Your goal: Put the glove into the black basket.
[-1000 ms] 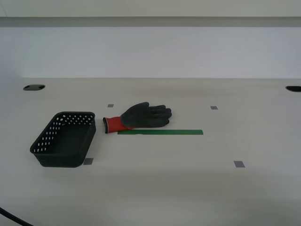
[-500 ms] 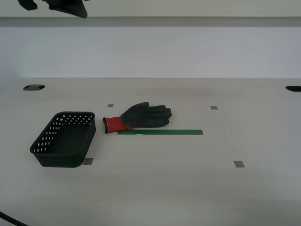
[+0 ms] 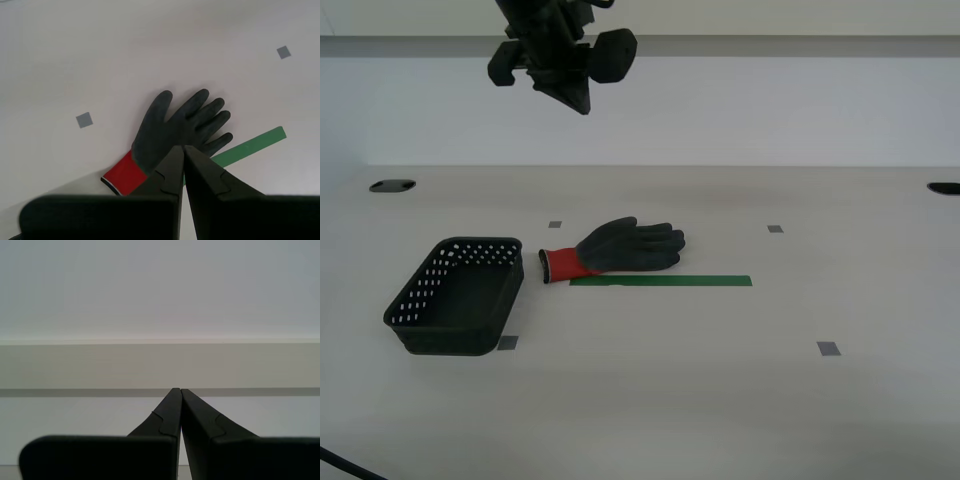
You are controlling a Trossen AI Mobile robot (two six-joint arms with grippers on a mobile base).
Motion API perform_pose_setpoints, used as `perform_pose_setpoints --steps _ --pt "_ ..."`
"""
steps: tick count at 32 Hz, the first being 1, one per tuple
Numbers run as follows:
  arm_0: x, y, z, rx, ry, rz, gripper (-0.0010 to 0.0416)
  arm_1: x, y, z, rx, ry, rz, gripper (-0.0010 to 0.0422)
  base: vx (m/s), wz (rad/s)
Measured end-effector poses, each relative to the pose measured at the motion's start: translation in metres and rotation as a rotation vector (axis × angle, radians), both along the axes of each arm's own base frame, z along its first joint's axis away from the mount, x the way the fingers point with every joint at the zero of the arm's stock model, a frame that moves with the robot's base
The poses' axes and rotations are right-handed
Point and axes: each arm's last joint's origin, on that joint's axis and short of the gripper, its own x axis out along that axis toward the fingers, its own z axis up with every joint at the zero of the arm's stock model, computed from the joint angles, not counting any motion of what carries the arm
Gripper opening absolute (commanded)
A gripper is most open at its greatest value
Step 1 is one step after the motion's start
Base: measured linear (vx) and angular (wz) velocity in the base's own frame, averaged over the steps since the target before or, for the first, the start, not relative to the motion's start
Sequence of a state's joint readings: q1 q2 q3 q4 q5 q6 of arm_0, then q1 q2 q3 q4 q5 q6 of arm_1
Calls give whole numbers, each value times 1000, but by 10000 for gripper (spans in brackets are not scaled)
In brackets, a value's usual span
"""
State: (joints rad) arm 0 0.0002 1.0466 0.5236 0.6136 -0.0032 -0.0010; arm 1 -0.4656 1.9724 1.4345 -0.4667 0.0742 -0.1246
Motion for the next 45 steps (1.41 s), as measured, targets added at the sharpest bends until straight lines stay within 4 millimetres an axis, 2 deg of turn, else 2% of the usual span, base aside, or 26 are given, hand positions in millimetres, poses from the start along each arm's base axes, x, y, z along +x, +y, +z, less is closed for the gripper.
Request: perform_pose_setpoints --steps 6,11,17,21,26,29,34,37,40,42,45 --pt "0 0 0 0 1 0 1 25 -28 -35 50 99 -34 0 0 0" --pt "0 0 0 0 3 0 1 45 -49 -73 91 181 -54 0 0 0" --pt "0 0 -1 0 5 0 1 58 -71 -110 74 263 -104 0 0 0" --pt "0 0 -1 0 6 -1 1 60 -79 -121 74 260 -126 0 0 0" --pt "0 0 -2 0 24 0 1 59 -78 -134 119 261 -146 7 0 0" --pt "0 0 -3 0 26 0 1 58 -77 -139 137 274 -131 40 0 0" --pt "0 0 -3 0 31 0 1 53 -75 -162 164 342 -112 153 0 0" --pt "0 0 -3 0 34 0 1 52 -75 -164 173 342 -97 221 0 0" --pt "0 0 -4 0 35 0 0 52 -74 -164 193 328 -81 266 0 0" --pt "0 0 -3 0 35 0 1 52 -74 -166 199 332 -72 283 0 0" --pt "0 0 -3 0 35 0 1 52 -73 -166 236 308 -46 285 0 0"
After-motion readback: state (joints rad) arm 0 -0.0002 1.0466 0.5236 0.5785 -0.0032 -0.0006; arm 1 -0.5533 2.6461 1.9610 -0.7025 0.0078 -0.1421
